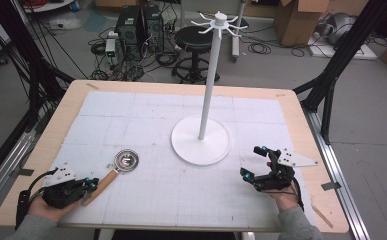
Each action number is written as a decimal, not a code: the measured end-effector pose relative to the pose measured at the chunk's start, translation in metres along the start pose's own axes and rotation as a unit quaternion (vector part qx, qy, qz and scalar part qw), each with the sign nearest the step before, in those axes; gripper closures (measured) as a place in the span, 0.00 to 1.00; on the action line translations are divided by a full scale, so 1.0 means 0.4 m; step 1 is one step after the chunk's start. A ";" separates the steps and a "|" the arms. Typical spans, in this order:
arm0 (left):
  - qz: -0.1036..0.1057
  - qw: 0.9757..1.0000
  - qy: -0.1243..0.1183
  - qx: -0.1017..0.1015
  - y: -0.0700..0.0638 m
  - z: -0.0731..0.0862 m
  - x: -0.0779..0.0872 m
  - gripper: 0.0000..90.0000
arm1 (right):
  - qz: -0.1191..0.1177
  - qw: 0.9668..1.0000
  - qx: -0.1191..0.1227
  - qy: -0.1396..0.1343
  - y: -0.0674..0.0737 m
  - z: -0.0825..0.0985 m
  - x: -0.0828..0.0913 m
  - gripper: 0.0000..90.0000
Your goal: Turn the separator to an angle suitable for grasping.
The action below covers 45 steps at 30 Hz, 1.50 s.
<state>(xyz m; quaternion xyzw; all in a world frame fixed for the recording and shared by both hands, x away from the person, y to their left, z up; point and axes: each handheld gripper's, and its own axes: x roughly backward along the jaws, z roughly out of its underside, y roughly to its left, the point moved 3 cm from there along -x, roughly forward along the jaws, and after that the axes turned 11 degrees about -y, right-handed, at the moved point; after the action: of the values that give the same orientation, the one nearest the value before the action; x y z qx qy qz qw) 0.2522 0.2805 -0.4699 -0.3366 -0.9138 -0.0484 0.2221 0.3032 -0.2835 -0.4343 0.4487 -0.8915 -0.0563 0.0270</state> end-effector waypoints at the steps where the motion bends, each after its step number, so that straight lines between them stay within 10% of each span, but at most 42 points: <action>1: 0.001 1.000 0.000 0.003 -0.002 0.001 0.000 1.00 | 0.000 1.000 0.000 0.000 0.000 0.000 0.000 0.01; 21: 0.046 0.999 0.010 -0.020 -0.075 -0.016 -0.040 1.00 | -0.002 1.000 0.000 0.006 0.002 0.002 -0.004 0.01; 45: 0.040 0.999 -0.013 -0.031 -0.087 -0.086 -0.070 1.00 | -0.003 1.000 0.004 0.010 0.003 0.004 -0.004 0.01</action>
<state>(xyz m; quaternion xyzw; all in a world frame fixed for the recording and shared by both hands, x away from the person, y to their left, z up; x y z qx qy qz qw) 0.2617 0.2288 -0.4491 -0.3797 -0.9006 -0.0633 0.2019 0.3030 -0.2815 -0.4356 0.4517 -0.8902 -0.0489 0.0339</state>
